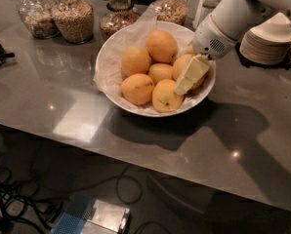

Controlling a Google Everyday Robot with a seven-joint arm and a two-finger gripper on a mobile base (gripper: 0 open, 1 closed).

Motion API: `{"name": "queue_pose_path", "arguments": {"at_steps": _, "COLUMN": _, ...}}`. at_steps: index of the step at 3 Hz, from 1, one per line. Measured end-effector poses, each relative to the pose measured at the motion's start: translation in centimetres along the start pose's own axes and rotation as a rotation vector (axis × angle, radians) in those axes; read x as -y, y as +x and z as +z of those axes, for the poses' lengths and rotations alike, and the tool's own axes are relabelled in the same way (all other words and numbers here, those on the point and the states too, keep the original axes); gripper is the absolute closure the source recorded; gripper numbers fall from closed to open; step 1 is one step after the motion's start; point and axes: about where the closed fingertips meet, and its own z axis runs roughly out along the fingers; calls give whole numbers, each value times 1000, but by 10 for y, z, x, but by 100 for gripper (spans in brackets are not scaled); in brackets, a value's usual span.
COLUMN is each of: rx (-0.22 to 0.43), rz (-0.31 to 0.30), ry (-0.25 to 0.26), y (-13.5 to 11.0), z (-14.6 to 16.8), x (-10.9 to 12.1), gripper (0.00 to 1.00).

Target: Pick orange from white bowl

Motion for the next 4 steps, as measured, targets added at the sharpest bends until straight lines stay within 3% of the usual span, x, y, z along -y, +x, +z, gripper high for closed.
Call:
{"name": "queue_pose_path", "arguments": {"at_steps": 2, "rx": 0, "rz": 0, "ry": 0, "y": 0, "z": 0, "x": 0, "gripper": 89}}
{"name": "queue_pose_path", "arguments": {"at_steps": 3, "rx": 0, "rz": 0, "ry": 0, "y": 0, "z": 0, "x": 0, "gripper": 100}}
{"name": "queue_pose_path", "arguments": {"at_steps": 4, "rx": 0, "rz": 0, "ry": 0, "y": -1, "z": -2, "x": 0, "gripper": 100}}
